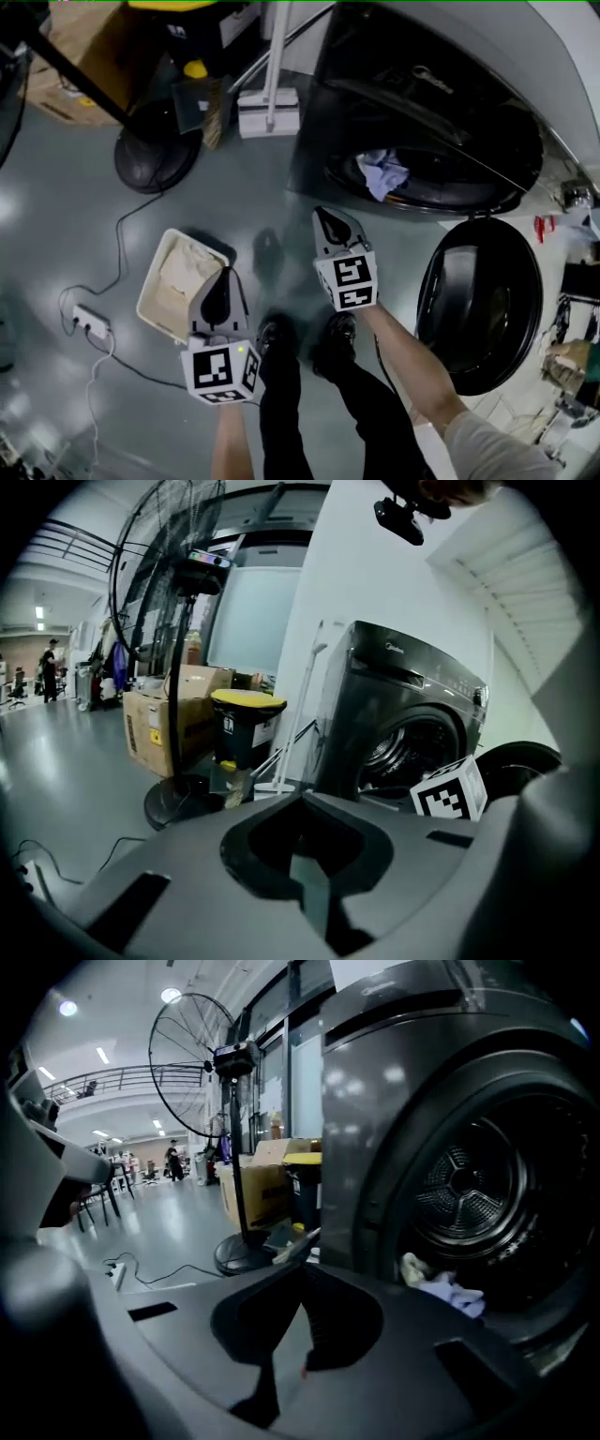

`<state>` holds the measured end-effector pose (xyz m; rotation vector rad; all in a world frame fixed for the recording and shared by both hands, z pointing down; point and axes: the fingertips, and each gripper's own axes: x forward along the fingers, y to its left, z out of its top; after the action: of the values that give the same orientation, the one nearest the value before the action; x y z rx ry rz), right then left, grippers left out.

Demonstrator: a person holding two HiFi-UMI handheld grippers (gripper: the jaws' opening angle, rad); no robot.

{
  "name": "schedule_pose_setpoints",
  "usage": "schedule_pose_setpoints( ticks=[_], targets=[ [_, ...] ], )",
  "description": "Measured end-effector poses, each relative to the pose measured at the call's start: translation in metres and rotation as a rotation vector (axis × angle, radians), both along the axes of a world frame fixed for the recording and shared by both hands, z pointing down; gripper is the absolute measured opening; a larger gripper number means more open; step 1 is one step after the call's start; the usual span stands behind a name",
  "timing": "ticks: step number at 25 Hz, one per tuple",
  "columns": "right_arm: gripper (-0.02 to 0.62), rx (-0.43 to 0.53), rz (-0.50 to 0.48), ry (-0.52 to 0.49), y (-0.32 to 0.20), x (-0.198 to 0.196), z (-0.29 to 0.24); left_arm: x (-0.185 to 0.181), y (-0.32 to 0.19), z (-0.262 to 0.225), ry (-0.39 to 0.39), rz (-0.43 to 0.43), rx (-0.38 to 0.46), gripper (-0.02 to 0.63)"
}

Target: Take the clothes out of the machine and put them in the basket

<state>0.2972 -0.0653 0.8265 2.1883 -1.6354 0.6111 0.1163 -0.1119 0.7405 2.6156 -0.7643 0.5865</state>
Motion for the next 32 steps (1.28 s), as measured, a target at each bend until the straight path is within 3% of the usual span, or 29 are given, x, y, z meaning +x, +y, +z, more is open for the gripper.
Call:
schedule_pose_setpoints(
  ticks=[8,12,15,20,32],
  targets=[
    [0.038,-0.015,0.253,0.018,0.07,0.127,0.015,0.065,0.03,0.009,-0.01,0.115,-0.002,0.017],
    [0.344,-0.01,0.335,-0.005,0.081,0.172,0.038,0.089,0.041,0.017,-0.022,0.155,-0.009,0.017],
    [0.432,-0.03,0.411,-0.048,0.085,0.198,0.067,0.1,0.045,0.021,-0.034,0.176,-0.009,0.017],
    [0.471,-0.032,0.495,-0.106,0.08,0.232,0.099,0.11,0.04,0.034,-0.036,0.184,0.003,0.017],
    [0.471,-0.029,0.459,-0.019,0.066,0.237,0.128,0.127,0.031,0.061,-0.016,0.222,0.041,0.017]
  ],
)
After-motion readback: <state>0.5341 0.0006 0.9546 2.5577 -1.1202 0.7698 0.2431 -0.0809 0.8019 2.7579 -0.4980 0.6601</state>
